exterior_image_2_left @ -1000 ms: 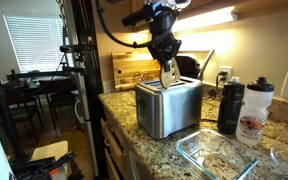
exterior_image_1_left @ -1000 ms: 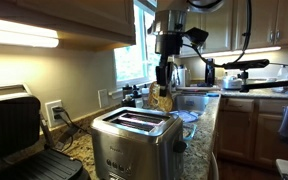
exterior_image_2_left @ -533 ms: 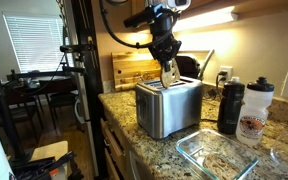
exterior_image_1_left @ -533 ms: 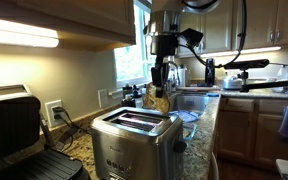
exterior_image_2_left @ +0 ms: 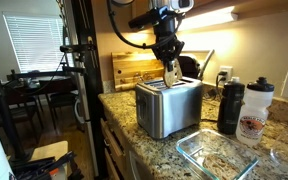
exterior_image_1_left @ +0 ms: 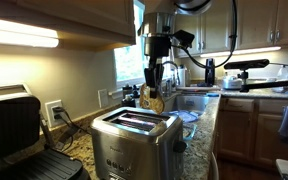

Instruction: Place one slice of bread in the toaster

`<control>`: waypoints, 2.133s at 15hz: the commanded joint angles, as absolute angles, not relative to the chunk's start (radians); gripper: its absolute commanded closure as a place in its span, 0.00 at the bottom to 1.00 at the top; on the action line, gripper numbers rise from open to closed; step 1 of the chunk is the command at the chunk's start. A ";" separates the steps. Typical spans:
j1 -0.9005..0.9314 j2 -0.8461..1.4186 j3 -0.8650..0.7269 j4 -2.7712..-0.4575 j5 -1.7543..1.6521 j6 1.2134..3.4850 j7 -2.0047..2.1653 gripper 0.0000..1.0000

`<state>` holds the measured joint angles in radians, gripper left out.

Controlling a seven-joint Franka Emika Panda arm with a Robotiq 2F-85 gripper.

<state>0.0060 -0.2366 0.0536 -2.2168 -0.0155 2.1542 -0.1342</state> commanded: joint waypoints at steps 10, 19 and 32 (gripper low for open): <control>0.034 -0.166 0.065 -2.144 -0.033 2.140 -0.073 0.93; 0.038 -0.118 0.071 -2.108 -0.029 2.137 -0.058 0.93; 0.038 -0.119 0.071 -2.106 -0.023 2.139 -0.040 0.03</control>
